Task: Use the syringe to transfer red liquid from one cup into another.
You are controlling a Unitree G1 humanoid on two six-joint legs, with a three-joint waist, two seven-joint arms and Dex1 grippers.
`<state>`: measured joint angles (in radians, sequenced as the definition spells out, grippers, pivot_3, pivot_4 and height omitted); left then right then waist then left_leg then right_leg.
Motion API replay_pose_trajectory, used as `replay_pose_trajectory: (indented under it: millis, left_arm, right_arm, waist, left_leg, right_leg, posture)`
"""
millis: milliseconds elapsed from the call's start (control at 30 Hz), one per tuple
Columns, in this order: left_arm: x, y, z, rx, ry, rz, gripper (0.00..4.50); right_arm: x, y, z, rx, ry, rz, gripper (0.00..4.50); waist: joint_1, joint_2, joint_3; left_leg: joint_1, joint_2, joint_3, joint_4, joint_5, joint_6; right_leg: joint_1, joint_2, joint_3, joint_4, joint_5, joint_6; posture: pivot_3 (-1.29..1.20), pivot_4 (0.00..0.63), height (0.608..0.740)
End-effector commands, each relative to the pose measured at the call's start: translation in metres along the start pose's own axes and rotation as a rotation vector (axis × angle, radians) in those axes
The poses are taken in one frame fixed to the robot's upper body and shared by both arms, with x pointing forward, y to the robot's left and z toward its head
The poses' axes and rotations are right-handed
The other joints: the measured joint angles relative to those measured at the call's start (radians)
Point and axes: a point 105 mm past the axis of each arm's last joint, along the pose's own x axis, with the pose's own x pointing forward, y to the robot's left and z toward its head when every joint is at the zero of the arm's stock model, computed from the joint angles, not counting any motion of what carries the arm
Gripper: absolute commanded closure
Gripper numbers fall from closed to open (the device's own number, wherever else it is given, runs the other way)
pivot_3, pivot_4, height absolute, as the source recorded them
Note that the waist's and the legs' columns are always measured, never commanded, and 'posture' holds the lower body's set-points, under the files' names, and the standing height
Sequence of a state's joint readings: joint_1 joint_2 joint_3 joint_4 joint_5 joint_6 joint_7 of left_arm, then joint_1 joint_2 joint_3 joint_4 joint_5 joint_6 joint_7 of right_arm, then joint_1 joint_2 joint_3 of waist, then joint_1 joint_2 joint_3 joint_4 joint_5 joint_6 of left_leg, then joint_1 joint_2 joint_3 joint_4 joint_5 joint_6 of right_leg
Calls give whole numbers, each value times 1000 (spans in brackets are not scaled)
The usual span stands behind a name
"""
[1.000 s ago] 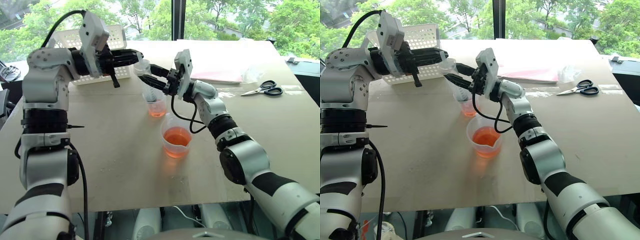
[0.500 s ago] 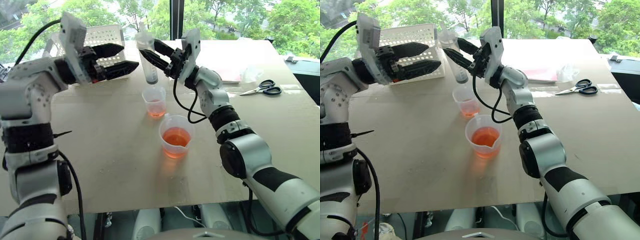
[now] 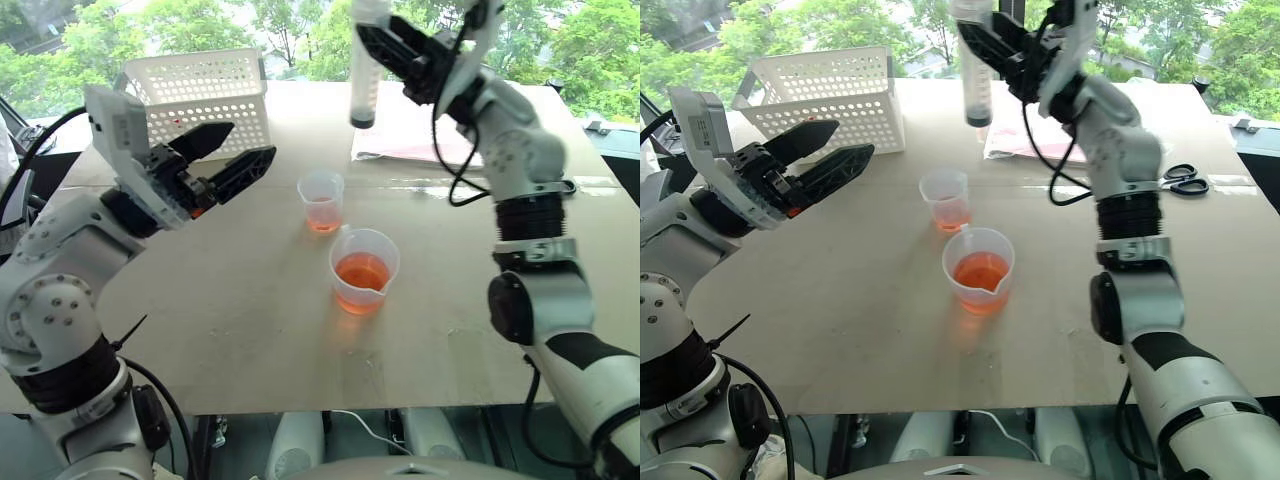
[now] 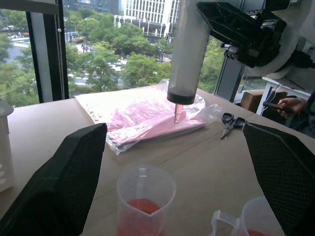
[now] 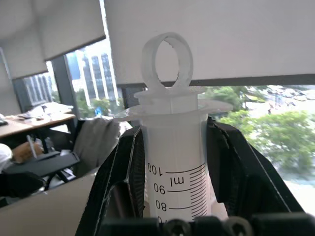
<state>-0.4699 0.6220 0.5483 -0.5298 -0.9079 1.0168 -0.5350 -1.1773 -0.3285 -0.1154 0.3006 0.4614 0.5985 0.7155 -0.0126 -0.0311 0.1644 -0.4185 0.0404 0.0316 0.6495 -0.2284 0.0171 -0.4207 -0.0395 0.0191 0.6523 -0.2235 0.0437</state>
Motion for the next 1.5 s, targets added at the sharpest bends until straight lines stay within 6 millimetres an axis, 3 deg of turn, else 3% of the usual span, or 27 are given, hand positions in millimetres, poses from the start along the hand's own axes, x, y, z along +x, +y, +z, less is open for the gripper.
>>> replay_pose_trajectory:
  millis: [33, 100, 200, 267, 433, 633, 833, 900, 933, 967, 1100, 1133, 1233, 1400, 1500]
  left_arm:
    - [-4, -12, 4, 36, -17, -16, 0]
    - [-8, -16, -1, 29, 2, -18, 0]
    - [-17, -21, -7, 22, 41, -35, 0]
    - [-23, -26, -9, 20, 68, -60, 0]
    - [-46, -48, -22, -8, 172, -174, 0]
    - [-77, -67, -33, -54, 268, -263, 0]
    - [-88, -89, -40, -30, 351, -408, 0]
    - [-88, -94, -41, -13, 362, -447, 0]
    - [-87, -95, -42, -4, 363, -463, 0]
    - [-87, -96, -42, 2, 362, -474, 0]
    - [-81, -98, -43, 8, 339, -498, 0]
    - [-80, -98, -42, 10, 332, -494, 0]
    - [-76, -85, -41, -13, 300, -407, 0]
    - [-74, -46, -43, -58, 238, -110, 0]
    - [-83, -26, -55, -58, 258, 50, 0]
  right_arm:
    - [-34, -4, 18, -42, 145, -57, 3113]
    - [-63, -20, 10, -72, 289, -182, 3113]
    - [-108, -32, -11, 75, 495, -363, 3113]
    - [-138, -22, -42, 193, 672, -396, 3113]
    - [-180, -2, -96, 292, 938, -379, 3113]
    - [-187, 1, -135, 340, 1034, -433, 3113]
    - [-178, 0, -156, 390, 1049, -447, 3113]
    - [-174, 0, -161, 403, 1047, -443, 3113]
    - [-173, -1, -163, 401, 1048, -444, 2314]
    - [-172, -2, -164, 398, 1048, -446, 2072]
    - [-167, 0, -162, 409, 1016, -415, 274]
    - [-167, -1, -159, 399, 1007, -418, 121]
    - [-173, 1, -143, 314, 954, -369, 121]
    - [-181, 35, -97, 184, 656, -105, 121]
    - [-213, 53, -88, 110, 591, -15, 121]
  waist:
    - [0, 0, 0]
    - [-2, 0, 0]
    - [-4, -1, 0]
    - [-5, -1, 0]
    - [-8, 0, 0]
    - [-19, -1, 0]
    - [-13, -1, 0]
    - [-11, -1, 0]
    - [-11, -1, 0]
    - [-11, -1, 0]
    - [-6, 0, 0]
    - [-5, -1, 0]
    - [0, 0, 1]
    - [6, -1, 0]
    - [9, 0, 0]
  left_leg:
    - [0, 0, 0, 0, 0, 0]
    - [0, -1, 1, -1, 0, 0]
    - [1, -1, 2, -1, 0, 0]
    - [1, -1, 4, -2, 0, 0]
    - [1, -1, 5, -1, 0, 1]
    - [2, 1, 9, -1, 0, 1]
    - [2, 1, 12, 0, 0, 1]
    - [2, 1, 13, 0, -1, 1]
    - [2, 1, 14, -1, -1, 1]
    - [2, 1, 14, -1, -1, 1]
    - [2, 1, 14, -1, -1, 1]
    - [2, 1, 14, -1, -1, 1]
    - [2, 1, 14, -1, -1, 1]
    - [1, 1, 13, -2, -1, 2]
    - [2, 1, 11, -2, -2, 3]
  right_leg:
    - [0, 0, 0, -1, 0, 0]
    - [1, 1, 0, -2, 0, 0]
    - [1, 2, 1, -4, 0, 0]
    - [1, 3, 3, -4, -1, -2]
    - [1, 4, 5, -6, -1, -2]
    - [0, 5, 8, -8, -3, -3]
    - [2, 5, 7, -8, -3, -4]
    - [1, 5, 7, -9, -3, -4]
    - [1, 5, 7, -9, -3, -4]
    - [1, 5, 7, -9, -3, -4]
    - [1, 6, 7, -9, -3, -4]
    - [1, 6, 7, -9, -3, -4]
    - [1, 5, 7, -9, -3, -4]
    - [1, 5, 6, -10, -3, -3]
    - [4, 5, 5, -11, -2, 3]
  posture:
    - [0, 150, 740]
    - [0, 150, 740]
    - [0, 150, 740]
    - [0, 150, 740]
    - [0, 150, 740]
    - [0, 150, 740]
    - [0, 150, 740]
    - [0, 150, 740]
    - [0, 150, 740]
    - [0, 150, 740]
    - [0, 150, 740]
    - [0, 150, 740]
    - [0, 150, 740]
    - [0, 150, 740]
    - [0, 150, 740]
